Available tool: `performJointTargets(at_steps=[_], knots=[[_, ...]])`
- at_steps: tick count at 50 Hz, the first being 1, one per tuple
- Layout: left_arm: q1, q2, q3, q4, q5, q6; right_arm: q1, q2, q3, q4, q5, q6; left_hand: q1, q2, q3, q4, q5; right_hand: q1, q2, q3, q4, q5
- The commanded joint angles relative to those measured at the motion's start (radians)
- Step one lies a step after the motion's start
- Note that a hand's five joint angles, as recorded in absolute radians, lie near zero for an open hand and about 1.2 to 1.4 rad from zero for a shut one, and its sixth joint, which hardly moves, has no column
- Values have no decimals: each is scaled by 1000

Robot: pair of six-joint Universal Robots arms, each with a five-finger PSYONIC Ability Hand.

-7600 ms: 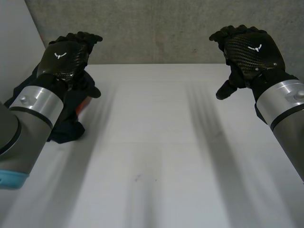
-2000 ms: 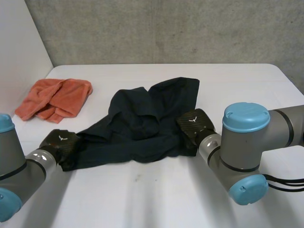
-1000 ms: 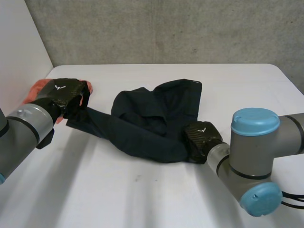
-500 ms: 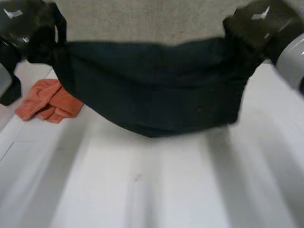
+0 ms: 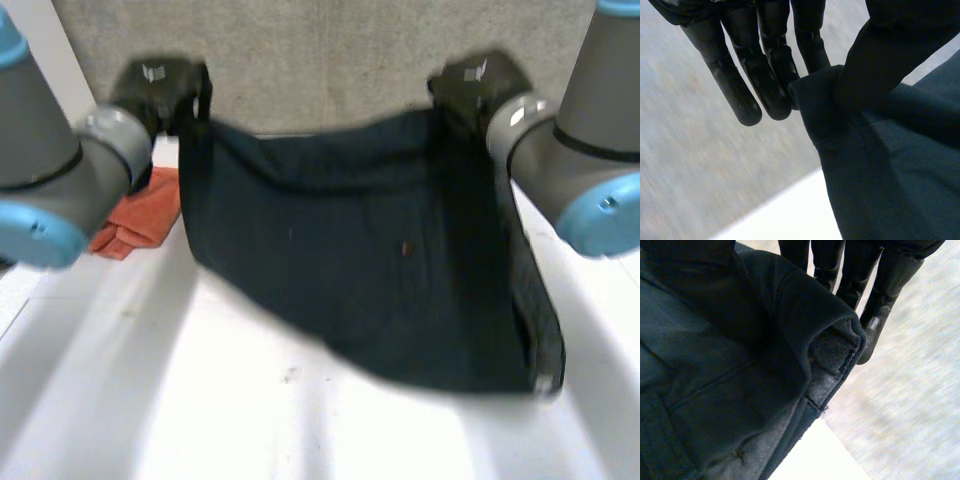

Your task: Fold the laundry.

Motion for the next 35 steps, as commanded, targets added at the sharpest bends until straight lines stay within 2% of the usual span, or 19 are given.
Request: performJointTargets(at_steps=[1,3,5,10,17,23,27,30,35], knots=[[0,-12,238,261,-89,0,-2,-10,-161,-331,43,33,265,205,208,196,258,430,231,221,209,245],[0,27,237,386,-144,-1,0,-42,-159,-458,44,29,265,205,208,196,258,430,231,221,209,245],[4,66,232,453,-167,0,1,-65,-149,-508,43,26,265,205,208,196,258,430,231,221,209,245],[-3,138,141,470,-183,0,0,-88,-104,-484,20,21,265,205,208,196,258,430,231,221,209,245],[-20,172,-158,398,-181,-1,1,-42,-57,-295,-48,21,265,205,208,196,258,430,231,221,209,245],[-20,197,-453,346,-180,2,-2,91,-47,-58,-103,18,265,205,208,196,258,430,231,221,209,245],[-20,195,-579,299,-180,6,0,168,-49,132,-91,-8,265,205,208,196,258,430,231,221,209,245],[-21,206,-648,233,-178,17,-8,168,-31,243,-66,6,265,205,208,196,258,430,231,221,209,245],[-44,232,-735,139,-173,32,-13,113,92,299,-48,35,265,205,208,196,258,430,231,221,209,245]])
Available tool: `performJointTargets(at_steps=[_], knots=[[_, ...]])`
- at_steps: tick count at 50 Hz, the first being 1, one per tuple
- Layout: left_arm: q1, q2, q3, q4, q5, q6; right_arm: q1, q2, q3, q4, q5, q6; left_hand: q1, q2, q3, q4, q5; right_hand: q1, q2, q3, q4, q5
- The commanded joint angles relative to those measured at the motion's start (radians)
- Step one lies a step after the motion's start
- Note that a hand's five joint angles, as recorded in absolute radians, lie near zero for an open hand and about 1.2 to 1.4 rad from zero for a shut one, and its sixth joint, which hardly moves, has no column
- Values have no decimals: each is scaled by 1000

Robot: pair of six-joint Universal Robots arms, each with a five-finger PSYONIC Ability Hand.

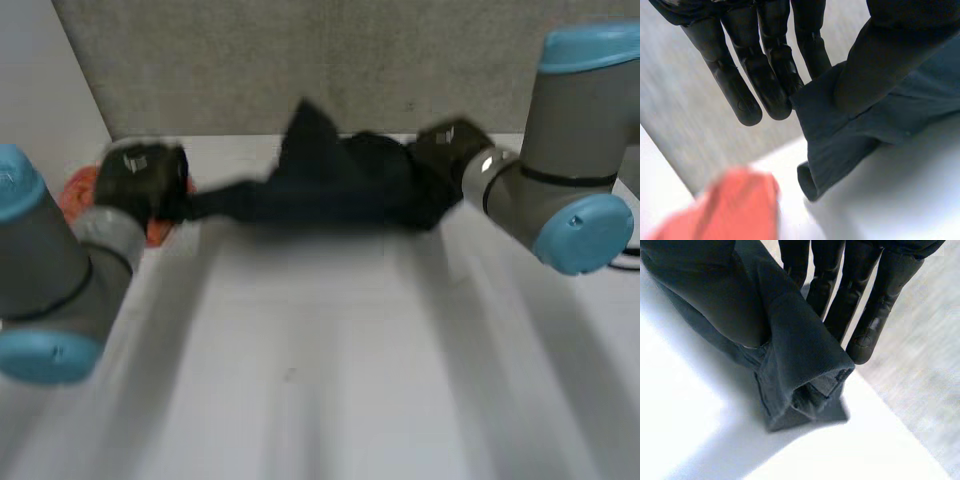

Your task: Fold the laundry.

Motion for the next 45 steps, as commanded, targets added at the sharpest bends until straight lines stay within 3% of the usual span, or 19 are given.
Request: performJointTargets(at_steps=[1,10,19,20,21,25,33,41,45], knots=[[-30,38,-141,-140,4,26,-9,-57,151,131,32,25,265,204,207,195,259,425,231,221,209,245],[-56,174,-280,-214,20,111,-7,-200,469,105,22,-42,265,204,207,195,259,425,231,221,209,245],[-79,300,-365,-295,52,231,-12,-354,645,96,25,-128,251,190,193,181,245,425,231,221,209,245],[-84,303,-369,-297,61,231,-12,-357,655,90,25,-130,45,-17,-13,-25,38,425,231,221,209,245],[-92,305,-373,-291,81,231,-12,-361,680,67,25,-130,-382,-443,-440,-452,-388,425,231,221,209,245],[-86,279,-341,-240,144,234,-10,-366,758,-29,28,-130,-934,-995,-992,-1004,-940,425,231,221,209,245],[-23,133,-190,-73,257,236,-12,-372,902,-186,26,-119,-856,-918,-914,-926,-863,425,231,221,209,245],[8,-126,67,-65,458,227,-12,-403,1011,-304,26,-116,-674,-736,-732,-744,-681,425,231,221,209,245],[5,-278,228,-89,480,228,-15,-417,1047,-352,26,-114,-577,-639,-635,-647,-584,425,231,221,209,245]])
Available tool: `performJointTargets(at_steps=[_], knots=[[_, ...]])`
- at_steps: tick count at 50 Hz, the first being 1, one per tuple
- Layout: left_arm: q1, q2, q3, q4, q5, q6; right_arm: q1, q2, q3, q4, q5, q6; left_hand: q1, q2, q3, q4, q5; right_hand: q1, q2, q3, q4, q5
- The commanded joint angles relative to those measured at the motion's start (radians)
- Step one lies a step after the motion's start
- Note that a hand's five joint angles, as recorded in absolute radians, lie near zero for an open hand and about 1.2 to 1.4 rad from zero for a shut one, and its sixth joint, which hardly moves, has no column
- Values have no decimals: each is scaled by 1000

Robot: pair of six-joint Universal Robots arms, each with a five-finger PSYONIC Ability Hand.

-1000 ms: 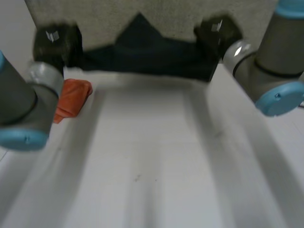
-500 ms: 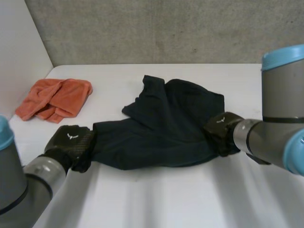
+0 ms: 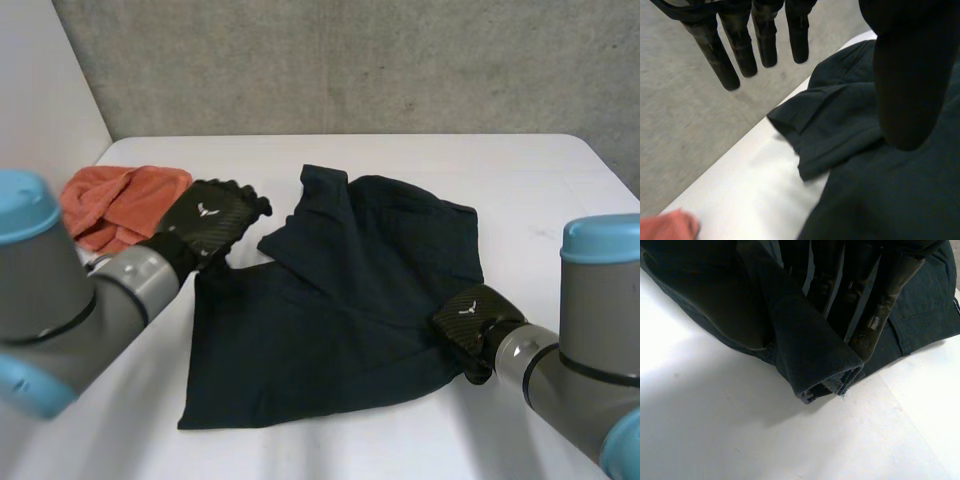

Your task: Fold the laundry.

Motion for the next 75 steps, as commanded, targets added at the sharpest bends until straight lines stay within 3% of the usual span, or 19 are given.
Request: performJointTargets(at_steps=[1,11,26,29,34,37,47,48,49,50,53,75], knots=[[4,-283,293,-39,94,-1,-5,-28,72,-93,0,3,207,216,216,212,211,425,231,221,209,245],[9,-551,607,-108,104,9,-22,-33,92,-113,-3,45,310,319,319,315,314,425,231,221,209,245],[10,-759,864,-202,107,12,-27,-33,92,-114,-24,53,369,378,378,373,372,425,231,221,209,245],[10,-777,896,-205,107,12,-28,-33,94,-114,-24,53,503,512,513,508,507,425,231,221,209,245],[10,-802,939,-205,109,10,-28,-31,94,-116,-24,53,934,943,943,939,938,425,231,221,209,245],[10,-814,946,-205,109,10,-28,-31,94,-114,-24,53,1044,1053,1053,1048,1047,425,231,221,209,245],[7,-808,927,-203,107,12,-30,-31,92,-114,-24,53,1044,1053,1053,1048,1047,425,231,221,209,245],[7,-805,922,-203,107,12,-30,-31,92,-114,-24,53,966,975,975,970,969,425,231,221,209,245],[3,-794,910,-203,106,12,-30,-31,91,-114,-24,53,607,616,616,612,611,425,231,221,209,245],[1,-783,901,-203,106,12,-30,-31,91,-114,-24,53,447,456,456,451,451,425,231,221,209,245],[4,-748,873,-200,106,9,-30,-31,91,-114,-24,52,219,228,229,224,223,425,231,221,209,245],[7,-857,997,-208,107,33,-30,-31,88,-116,-24,53,386,395,396,391,390,425,231,221,209,245]])
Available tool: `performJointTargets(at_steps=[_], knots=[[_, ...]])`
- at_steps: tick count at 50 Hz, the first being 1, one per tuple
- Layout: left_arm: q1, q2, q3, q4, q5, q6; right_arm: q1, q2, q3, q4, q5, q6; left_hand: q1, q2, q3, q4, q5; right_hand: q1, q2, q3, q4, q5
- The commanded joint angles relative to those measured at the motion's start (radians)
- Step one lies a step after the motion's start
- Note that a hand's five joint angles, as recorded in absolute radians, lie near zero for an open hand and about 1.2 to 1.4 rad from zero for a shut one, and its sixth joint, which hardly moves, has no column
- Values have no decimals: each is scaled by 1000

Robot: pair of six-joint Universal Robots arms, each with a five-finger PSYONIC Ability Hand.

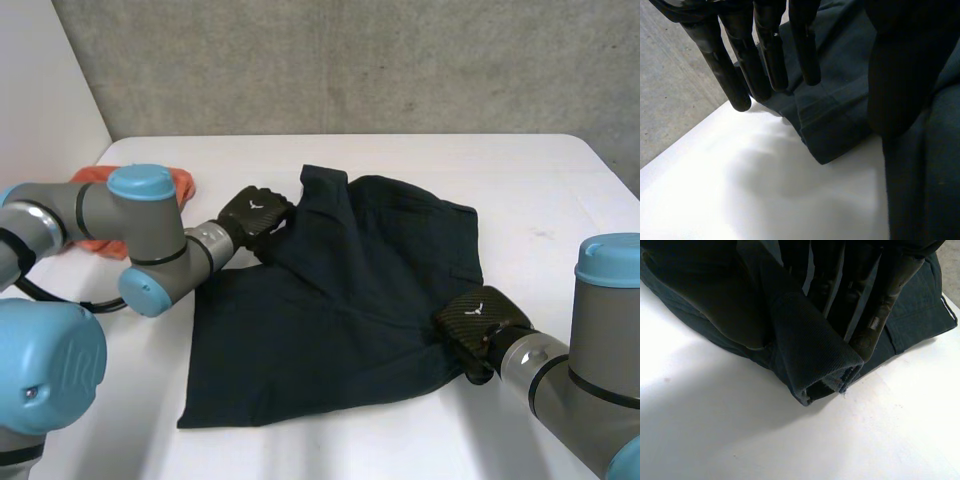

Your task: Fold the laundry.

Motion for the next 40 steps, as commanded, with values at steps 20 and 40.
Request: performJointTargets(at_steps=[20,40], knots=[[-7,-81,133,-39,-180,146,-1,2,-8,0,0,0,778,779,778,778,779,425,231,221,209,241],[-55,100,-125,-30,-532,320,10,9,-112,11,0,97,778,779,778,778,779,42,-152,-162,-174,-142]])
